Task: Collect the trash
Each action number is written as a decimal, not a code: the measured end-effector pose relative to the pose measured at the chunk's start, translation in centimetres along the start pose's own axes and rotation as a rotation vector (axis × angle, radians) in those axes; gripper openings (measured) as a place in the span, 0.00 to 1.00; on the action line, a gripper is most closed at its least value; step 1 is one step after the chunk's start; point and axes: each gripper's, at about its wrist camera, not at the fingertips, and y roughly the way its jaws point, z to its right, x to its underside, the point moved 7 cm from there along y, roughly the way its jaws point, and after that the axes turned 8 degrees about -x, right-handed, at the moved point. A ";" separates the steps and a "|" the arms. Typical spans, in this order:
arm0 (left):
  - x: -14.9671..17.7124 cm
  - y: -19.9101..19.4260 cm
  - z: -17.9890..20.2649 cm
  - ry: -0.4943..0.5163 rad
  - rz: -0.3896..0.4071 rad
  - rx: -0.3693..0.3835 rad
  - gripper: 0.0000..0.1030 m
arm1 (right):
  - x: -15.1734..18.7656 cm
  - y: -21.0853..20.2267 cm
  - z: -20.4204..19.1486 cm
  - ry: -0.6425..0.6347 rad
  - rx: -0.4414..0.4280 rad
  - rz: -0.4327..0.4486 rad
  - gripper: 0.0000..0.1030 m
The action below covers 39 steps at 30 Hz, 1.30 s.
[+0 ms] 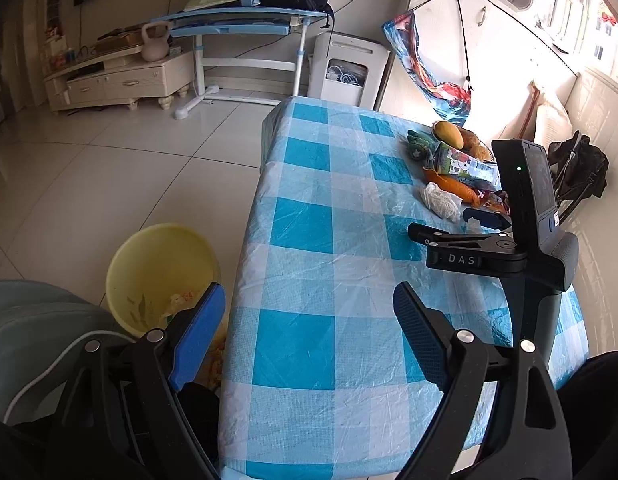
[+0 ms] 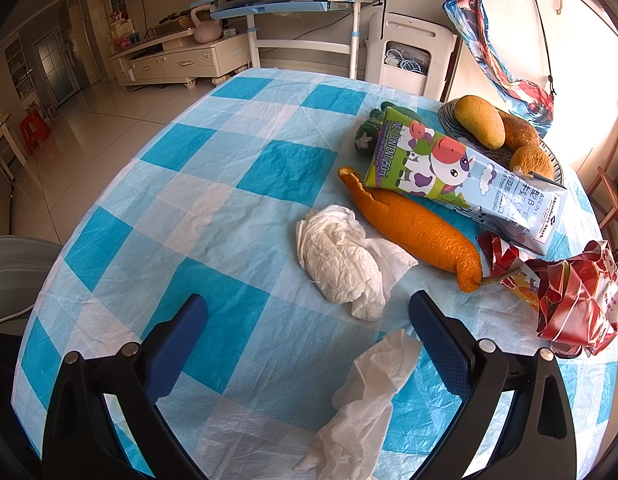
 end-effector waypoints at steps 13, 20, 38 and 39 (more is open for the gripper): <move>0.2 1.9 -0.5 -0.023 0.009 -0.081 0.81 | 0.0 0.1 0.0 0.000 0.000 0.000 0.93; 0.3 2.8 -0.3 -0.037 -0.008 -0.081 0.81 | 0.0 0.1 0.0 0.000 0.000 0.000 0.93; 0.3 3.1 1.8 0.024 -0.008 -0.058 0.81 | 0.7 -1.0 -0.6 0.021 -0.030 -0.036 0.93; 0.4 3.0 1.7 0.024 -0.008 -0.058 0.81 | 1.0 -1.7 -0.9 0.017 -0.033 -0.019 0.93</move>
